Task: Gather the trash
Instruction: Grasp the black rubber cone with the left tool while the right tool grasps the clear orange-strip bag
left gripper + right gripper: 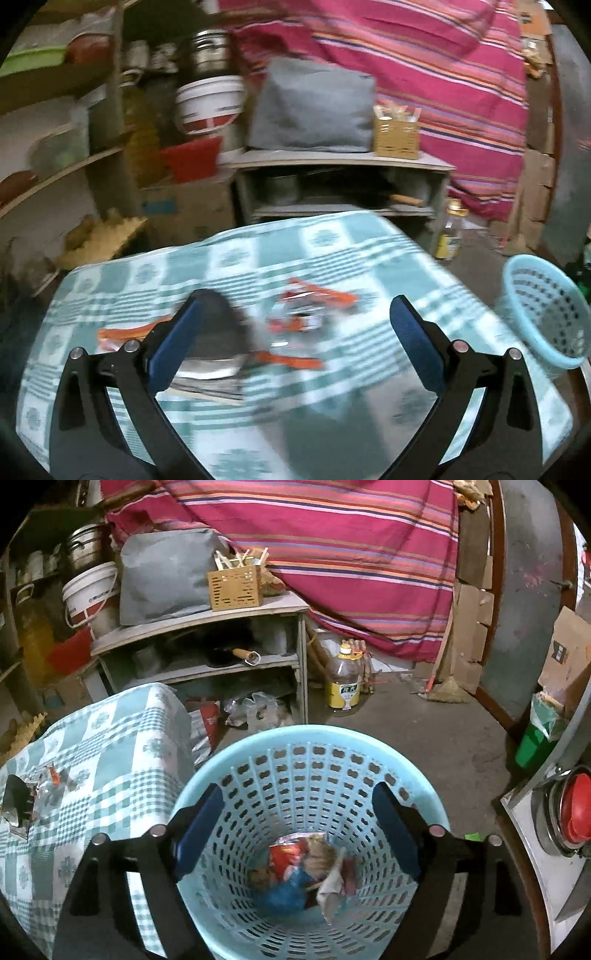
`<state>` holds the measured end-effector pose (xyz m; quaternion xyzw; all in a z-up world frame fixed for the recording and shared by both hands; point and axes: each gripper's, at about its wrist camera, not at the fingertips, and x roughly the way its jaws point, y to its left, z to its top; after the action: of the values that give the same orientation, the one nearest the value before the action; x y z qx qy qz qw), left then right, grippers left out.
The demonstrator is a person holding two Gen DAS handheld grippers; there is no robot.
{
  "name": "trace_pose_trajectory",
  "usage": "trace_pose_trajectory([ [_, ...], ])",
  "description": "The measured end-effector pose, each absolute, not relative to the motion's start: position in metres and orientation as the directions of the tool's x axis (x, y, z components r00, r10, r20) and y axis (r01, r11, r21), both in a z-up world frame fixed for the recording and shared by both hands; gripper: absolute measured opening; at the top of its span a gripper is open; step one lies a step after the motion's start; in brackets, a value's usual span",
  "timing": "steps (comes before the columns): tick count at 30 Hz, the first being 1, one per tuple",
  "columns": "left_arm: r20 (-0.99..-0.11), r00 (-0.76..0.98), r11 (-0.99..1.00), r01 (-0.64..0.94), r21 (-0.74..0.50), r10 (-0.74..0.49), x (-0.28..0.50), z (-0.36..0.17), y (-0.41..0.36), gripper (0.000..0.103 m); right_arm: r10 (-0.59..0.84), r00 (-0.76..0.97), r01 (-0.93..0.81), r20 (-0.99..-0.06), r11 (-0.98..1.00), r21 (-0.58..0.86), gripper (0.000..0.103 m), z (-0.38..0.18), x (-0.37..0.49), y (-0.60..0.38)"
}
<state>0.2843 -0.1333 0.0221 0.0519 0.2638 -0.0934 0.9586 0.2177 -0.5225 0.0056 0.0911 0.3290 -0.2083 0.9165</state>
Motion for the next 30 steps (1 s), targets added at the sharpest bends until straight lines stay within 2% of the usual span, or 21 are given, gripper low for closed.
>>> trace_pose_trajectory([
  [2,-0.526,0.841,0.982,0.18,0.052,-0.126,0.291,0.021,-0.119,0.097,-0.33,0.7,0.442,-0.633,0.897,0.021,0.087,0.007,0.223,-0.511],
  [8,-0.571,0.818,0.987,0.141,0.076,-0.073,0.314,0.002,-0.083,0.097,-0.295,0.732,0.418,-0.615,0.906,0.063,0.089,0.009,0.236,-0.478],
  [13,-0.653,0.751,0.987,0.155,0.034,-0.095,0.337,-0.021,-0.072,0.097,-0.26,0.733,0.363,-0.628,0.931,0.039,0.09,0.003,0.256,-0.438],
  [22,-0.692,0.716,0.985,0.168,0.041,-0.093,0.359,-0.038,-0.076,0.097,-0.215,0.737,0.307,-0.641,0.951,0.034,0.09,-0.004,0.277,-0.398],
  [25,-0.691,0.713,0.982,0.186,0.019,-0.121,0.358,-0.037,-0.073,0.092,-0.204,0.739,0.295,-0.643,0.955,0.036,0.09,-0.003,0.282,-0.389],
  [26,-0.691,0.71,0.981,0.196,0.01,-0.135,0.358,-0.037,-0.072,0.085,-0.202,0.738,0.292,-0.643,0.956,0.035,0.09,-0.004,0.284,-0.388],
  [30,-0.691,0.708,0.979,0.203,0.006,-0.143,0.354,-0.036,-0.068,0.085,-0.189,0.739,0.272,-0.647,0.962,0.03,0.09,-0.004,0.289,-0.375],
])
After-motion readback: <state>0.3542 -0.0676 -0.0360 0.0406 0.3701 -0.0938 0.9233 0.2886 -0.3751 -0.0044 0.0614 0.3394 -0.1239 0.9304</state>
